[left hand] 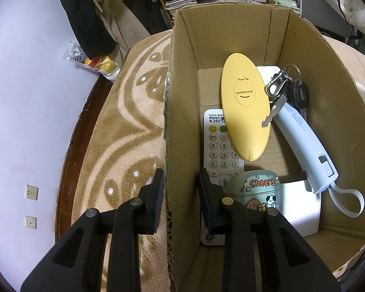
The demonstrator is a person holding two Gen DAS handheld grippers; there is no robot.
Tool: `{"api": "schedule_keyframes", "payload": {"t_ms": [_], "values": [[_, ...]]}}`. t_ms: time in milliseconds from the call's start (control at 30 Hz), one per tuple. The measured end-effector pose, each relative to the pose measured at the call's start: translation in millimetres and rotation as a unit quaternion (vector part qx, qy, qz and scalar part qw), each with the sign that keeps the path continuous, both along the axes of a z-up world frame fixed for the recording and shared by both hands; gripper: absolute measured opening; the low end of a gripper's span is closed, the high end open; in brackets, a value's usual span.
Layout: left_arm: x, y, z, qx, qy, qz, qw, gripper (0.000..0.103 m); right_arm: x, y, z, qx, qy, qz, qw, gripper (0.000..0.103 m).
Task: Organize rigid objects
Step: 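Grasp the white Midea remote with the right tool and lift it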
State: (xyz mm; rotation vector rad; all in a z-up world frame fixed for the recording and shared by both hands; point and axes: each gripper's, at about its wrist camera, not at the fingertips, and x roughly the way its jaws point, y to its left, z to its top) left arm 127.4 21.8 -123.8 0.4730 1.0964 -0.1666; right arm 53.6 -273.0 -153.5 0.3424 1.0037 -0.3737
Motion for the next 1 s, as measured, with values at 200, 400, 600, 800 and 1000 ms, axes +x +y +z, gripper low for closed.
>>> {"api": "schedule_keyframes", "payload": {"t_ms": [200,400,600,800,1000], "values": [[0.1,-0.1,0.0,-0.002,0.001,0.001,1.0,0.027,5.5,10.2,24.4,-0.012,-0.03,0.014,0.999,0.051],[0.2,0.0,0.1,-0.002,0.001,0.002,1.0,0.027,10.3,27.8,52.6,-0.012,-0.067,0.038,0.997,0.051],[0.2,0.0,0.0,-0.002,0.002,0.002,1.0,0.027,16.4,57.5,85.7,-0.006,-0.106,0.074,0.992,0.051],[0.0,-0.2,-0.1,-0.001,0.001,0.001,1.0,0.027,18.1,95.1,115.2,0.006,-0.141,0.113,0.984,0.051],[0.1,-0.1,0.0,-0.002,0.002,0.002,1.0,0.027,20.6,129.9,129.4,0.021,-0.155,0.155,0.975,0.051]]}}
